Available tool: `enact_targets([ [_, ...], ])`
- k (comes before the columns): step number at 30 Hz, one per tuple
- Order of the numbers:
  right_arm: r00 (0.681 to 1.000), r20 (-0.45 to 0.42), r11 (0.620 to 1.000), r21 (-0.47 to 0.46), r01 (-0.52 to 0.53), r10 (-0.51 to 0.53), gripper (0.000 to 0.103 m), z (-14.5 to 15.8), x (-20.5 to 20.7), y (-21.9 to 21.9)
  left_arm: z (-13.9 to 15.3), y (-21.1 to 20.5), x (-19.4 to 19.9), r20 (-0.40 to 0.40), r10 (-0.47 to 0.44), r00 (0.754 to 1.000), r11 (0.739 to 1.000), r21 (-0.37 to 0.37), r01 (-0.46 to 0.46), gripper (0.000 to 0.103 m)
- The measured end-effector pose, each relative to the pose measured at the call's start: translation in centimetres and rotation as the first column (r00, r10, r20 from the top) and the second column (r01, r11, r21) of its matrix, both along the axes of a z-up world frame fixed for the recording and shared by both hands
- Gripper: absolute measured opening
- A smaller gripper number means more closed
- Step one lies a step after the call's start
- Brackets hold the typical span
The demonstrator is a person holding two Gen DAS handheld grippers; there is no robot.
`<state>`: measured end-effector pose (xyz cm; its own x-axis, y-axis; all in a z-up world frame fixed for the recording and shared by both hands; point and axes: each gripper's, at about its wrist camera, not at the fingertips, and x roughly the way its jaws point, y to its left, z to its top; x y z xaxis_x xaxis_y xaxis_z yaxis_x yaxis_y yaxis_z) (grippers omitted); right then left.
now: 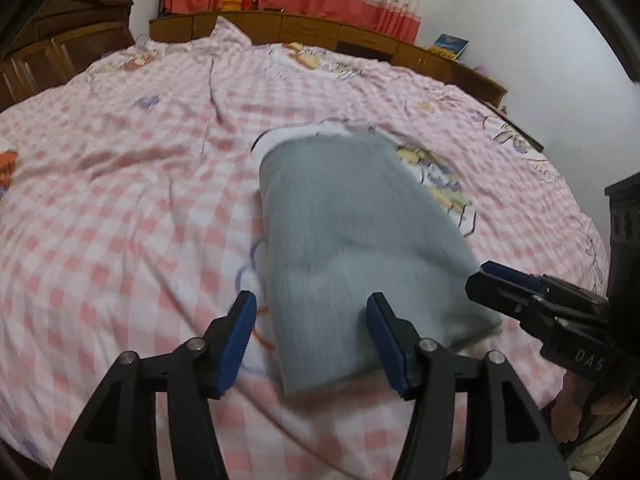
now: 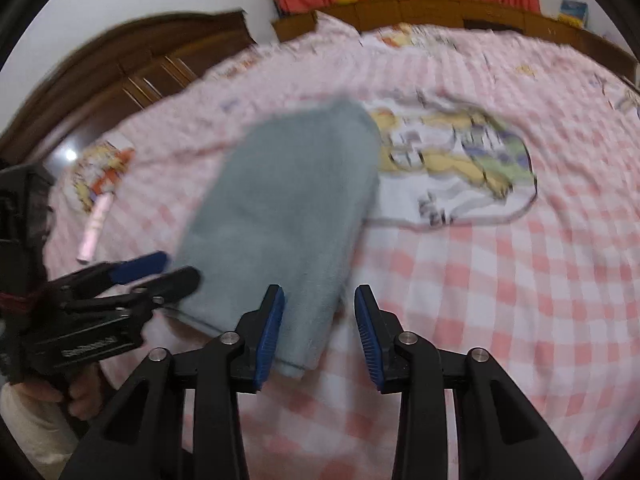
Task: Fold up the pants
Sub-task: 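Lay the folded pants down and open both grippers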
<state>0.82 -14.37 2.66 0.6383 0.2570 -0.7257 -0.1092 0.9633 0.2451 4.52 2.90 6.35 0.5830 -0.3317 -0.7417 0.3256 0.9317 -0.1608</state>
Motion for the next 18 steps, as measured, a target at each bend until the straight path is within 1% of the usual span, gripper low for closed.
enact_targets([
  [1, 1.000, -0.021, 1.000, 0.020, 0.001, 0.000, 0.038, -0.7, 0.3, -0.3, -0.7, 0.0, 0.0, -0.012, 0.011, 1.000, 1.000, 0.012, -0.010, 0.063],
  [3, 0.999, -0.037, 0.999, 0.045, 0.005, -0.003, 0.038, -1.3, 0.5, -0.8, -1.9, 0.2, 0.2, -0.038, 0.037, 0.999, 0.999, 0.041, -0.036, 0.071],
  [5, 0.999, -0.030, 0.999, 0.041, 0.011, -0.010, 0.038, -1.0, 0.2, -0.9, -2.6, 0.7, 0.3, -0.064, 0.053, 0.997, 0.998, 0.017, -0.052, 0.073],
  [6, 1.000, -0.026, 0.999, 0.031, 0.014, -0.013, 0.038, -0.8, -0.1, -0.8, -2.6, 1.0, 0.3, -0.074, 0.060, 0.995, 0.998, -0.001, -0.060, 0.074],
  [8, 1.000, -0.019, 1.000, 0.010, 0.020, -0.020, 0.038, -0.3, -0.7, -0.5, -2.4, 1.0, 0.1, -0.075, 0.068, 0.995, 0.998, 0.000, -0.068, 0.074],
  [11, 0.999, -0.008, 0.999, -0.023, 0.034, -0.034, 0.038, 0.6, -1.8, -0.2, -1.8, 0.8, -0.8, -0.057, 0.083, 0.995, 0.996, 0.045, -0.080, 0.074],
  [13, 0.999, -0.010, 0.998, -0.047, 0.041, -0.042, 0.039, 1.1, -2.2, 0.0, -1.4, 0.6, -1.6, -0.043, 0.088, 0.995, 0.994, 0.075, -0.085, 0.077],
  [15, 0.999, -0.015, 0.995, -0.085, 0.049, -0.050, 0.043, 1.4, -2.9, 0.4, -1.3, 0.6, -2.3, -0.039, 0.094, 0.995, 0.992, 0.088, -0.091, 0.083],
  [17, 0.998, -0.019, 0.991, -0.120, 0.059, -0.061, 0.052, 1.4, -3.5, 0.7, -1.4, 0.6, -2.7, -0.052, 0.111, 0.992, 0.989, 0.102, -0.105, 0.086],
  [18, 0.998, -0.024, 0.989, -0.133, 0.062, -0.066, 0.054, 1.4, -3.8, 0.8, -1.5, 0.6, -2.9, -0.059, 0.121, 0.991, 0.988, 0.108, -0.114, 0.086],
])
